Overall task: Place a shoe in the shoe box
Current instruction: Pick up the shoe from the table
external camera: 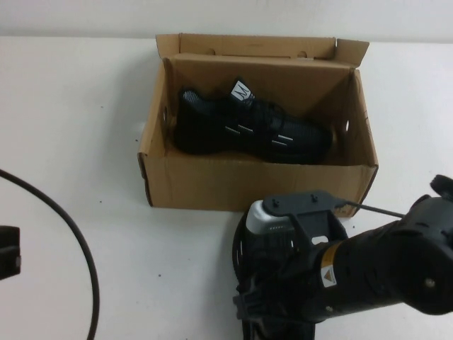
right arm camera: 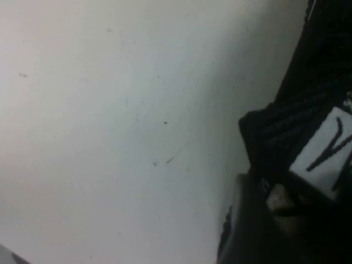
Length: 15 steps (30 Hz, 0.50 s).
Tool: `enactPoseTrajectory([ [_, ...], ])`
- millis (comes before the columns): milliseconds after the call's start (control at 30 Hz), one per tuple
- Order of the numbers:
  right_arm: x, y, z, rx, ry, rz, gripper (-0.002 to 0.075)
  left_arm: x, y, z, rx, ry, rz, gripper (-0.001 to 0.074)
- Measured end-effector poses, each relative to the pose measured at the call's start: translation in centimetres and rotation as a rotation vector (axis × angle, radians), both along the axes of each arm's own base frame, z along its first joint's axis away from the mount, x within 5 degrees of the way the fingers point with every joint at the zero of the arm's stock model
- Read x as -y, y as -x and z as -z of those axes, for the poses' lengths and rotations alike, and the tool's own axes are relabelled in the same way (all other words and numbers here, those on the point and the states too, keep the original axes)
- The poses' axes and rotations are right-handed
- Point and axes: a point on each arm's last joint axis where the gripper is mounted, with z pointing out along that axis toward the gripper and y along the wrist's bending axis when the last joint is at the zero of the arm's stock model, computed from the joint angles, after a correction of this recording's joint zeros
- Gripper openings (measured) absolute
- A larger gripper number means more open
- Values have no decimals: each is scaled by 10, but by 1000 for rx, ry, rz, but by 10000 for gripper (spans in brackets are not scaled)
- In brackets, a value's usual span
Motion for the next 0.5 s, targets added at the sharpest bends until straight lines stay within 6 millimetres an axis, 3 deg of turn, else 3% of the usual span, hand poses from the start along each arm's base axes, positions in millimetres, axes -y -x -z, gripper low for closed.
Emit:
enactPoseTrajectory([
  [133,-6,-4,10,-20,0,15,377,0,0,0,-1,0,0,-1],
  [500,-14,-8,7,-36,-39,35,392,0,1,0,-6,-4,4,-1],
])
